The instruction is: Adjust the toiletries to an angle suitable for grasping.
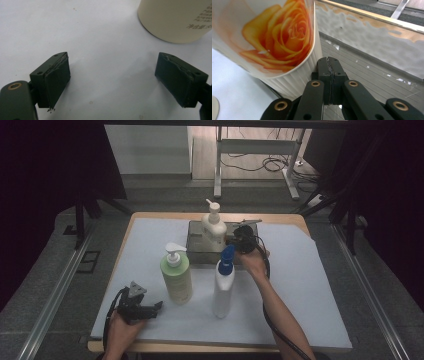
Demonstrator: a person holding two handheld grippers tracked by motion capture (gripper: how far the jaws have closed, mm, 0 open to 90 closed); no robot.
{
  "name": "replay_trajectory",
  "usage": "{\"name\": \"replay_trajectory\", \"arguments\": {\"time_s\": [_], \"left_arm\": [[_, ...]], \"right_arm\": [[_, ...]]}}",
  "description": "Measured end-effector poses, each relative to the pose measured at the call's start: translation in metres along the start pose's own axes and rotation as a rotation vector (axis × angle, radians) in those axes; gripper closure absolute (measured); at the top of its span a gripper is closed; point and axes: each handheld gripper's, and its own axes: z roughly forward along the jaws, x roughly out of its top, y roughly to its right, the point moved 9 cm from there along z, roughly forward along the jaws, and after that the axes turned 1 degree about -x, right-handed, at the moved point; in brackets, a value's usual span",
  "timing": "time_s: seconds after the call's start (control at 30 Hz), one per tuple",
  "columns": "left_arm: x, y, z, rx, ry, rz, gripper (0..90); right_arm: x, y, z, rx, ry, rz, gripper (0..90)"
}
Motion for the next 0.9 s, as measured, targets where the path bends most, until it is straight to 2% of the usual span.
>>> {"name": "replay_trajectory", "arguments": {"time_s": [0.5,0.7,0.9], "left_arm": [[0.000,0.000,0.000,0.000,0.000,-0.001,12.6],[0.000,0.000,0.000,0.000,0.000,-0.001,12.6],[0.000,0.000,0.000,0.000,0.000,-0.001,12.6]], "right_arm": [[0.000,-0.021,0.011,0.038,-0.020,-0.033,89.0],[0.000,-0.029,0.014,0.081,-0.028,-0.039,89.0],[0.002,-0.039,0.018,0.101,-0.040,-0.060,89.0]]}}
